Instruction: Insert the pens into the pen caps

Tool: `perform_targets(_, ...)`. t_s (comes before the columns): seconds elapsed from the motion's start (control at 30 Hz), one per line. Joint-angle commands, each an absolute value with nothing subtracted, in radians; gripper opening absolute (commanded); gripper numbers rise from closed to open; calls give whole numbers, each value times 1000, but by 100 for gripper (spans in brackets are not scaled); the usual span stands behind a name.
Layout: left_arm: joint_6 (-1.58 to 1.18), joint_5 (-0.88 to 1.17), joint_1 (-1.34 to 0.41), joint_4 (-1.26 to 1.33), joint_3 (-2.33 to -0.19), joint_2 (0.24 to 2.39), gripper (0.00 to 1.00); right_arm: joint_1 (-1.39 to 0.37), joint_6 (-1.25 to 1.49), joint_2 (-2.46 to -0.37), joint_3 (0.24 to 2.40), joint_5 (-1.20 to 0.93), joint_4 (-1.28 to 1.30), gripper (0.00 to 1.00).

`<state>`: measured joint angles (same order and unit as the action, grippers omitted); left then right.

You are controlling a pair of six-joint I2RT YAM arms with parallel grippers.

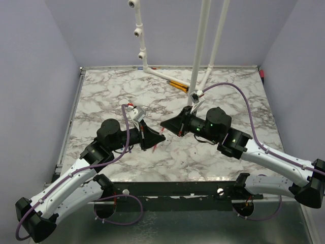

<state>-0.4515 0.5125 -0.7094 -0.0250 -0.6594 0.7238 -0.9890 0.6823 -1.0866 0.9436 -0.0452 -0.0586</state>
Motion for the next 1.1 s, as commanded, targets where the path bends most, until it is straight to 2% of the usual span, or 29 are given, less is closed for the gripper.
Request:
perform_targets(0.0, -449, 501, -711, -4, -649, 717, 0, -993, 650, -1102, 974, -72, -23, 7)
perform_targets(0.17, -440, 456, -712, -24, -654, 711, 0, -992, 629, -1079, 996, -26, 58, 44)
perform_targets(0.3, -425, 389, -712, -59, -660, 704, 0, -992, 607, -1049, 1013, 53, 152, 54)
perform_targets(0.57, -392, 224, -712, -150, -680, 675, 0, -992, 620, -999, 1020, 209, 378, 58)
perform_targets(0.73, -374, 203, -711, -206, -700, 656, 0, -992, 638, -1011, 991, 251, 505, 58)
perform_targets(0.93, -357, 161, -711, -283, -713, 619, 0, -999, 686, -1084, 929, 241, 565, 57)
perform_targets(1.07, -356, 134, -712, -312, -704, 596, 0, -1027, 733, -1163, 920, 317, 608, 57)
